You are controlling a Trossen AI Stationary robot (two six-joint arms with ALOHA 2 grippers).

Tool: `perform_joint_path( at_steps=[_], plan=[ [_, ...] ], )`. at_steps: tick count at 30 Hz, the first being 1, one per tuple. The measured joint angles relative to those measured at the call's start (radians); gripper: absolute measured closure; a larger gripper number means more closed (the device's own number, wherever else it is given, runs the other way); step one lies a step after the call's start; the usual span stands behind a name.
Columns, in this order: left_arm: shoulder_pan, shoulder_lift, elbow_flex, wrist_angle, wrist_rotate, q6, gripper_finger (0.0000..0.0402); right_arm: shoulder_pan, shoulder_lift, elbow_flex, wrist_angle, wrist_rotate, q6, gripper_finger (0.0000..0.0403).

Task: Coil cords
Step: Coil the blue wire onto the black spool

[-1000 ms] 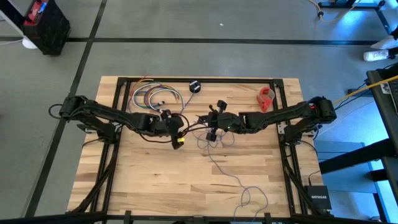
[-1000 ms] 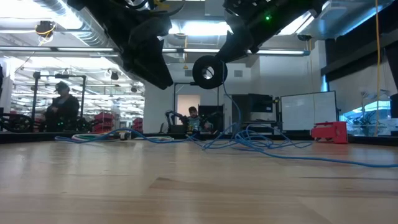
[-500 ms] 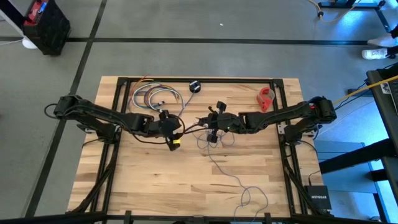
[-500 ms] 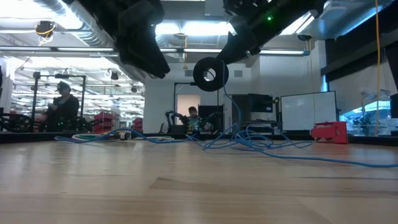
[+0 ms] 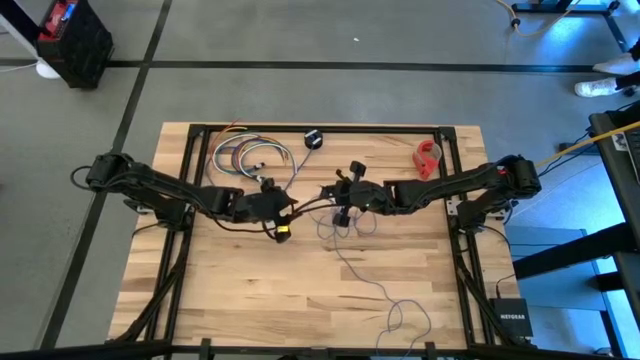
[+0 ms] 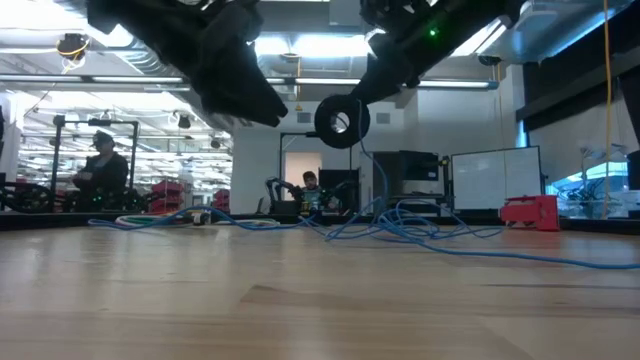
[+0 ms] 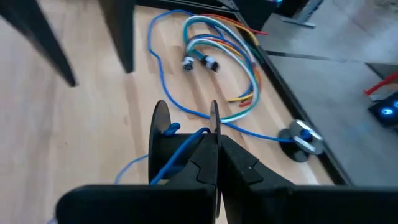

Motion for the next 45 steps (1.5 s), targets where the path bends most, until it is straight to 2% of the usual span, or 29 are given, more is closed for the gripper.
perform_joint_path(
  at_steps=[6, 13, 18, 21, 30, 38, 45],
  plan=[
    [-0.010, 0.000, -0.034, 0.029, -0.003, -0.018, 0.0215, 0.000, -0.049, 0.000, -0.013, 0.007, -0.013, 0.0398],
    [0.020, 0.084, -0.073, 0.365, 0.025, 0.026, 0.0215, 0.000, -0.077, 0.000, 0.045, 0.007, -0.025, 0.0398],
    [0.027, 0.213, -0.071, 0.600, 0.049, 0.043, 0.0215, 0.000, -0.077, 0.000, 0.091, 0.007, -0.044, 0.0398],
    [0.028, 0.298, -0.043, 0.681, 0.049, 0.064, 0.0215, 0.000, -0.077, 0.000, 0.105, 0.006, -0.045, 0.0398],
    [0.038, 0.462, 0.084, 0.723, 0.050, 0.116, 0.0215, 0.000, -0.077, 0.000, 0.101, -0.001, -0.047, 0.0398],
    [0.058, 0.475, 0.087, 0.820, 0.041, 0.157, 0.0215, 0.000, -0.077, 0.000, 0.101, -0.001, -0.049, 0.0398],
    [0.080, 0.475, 0.087, 0.828, 0.040, 0.176, 0.0219, 0.000, -0.077, 0.000, 0.101, 0.000, -0.055, 0.0398]
  ],
)
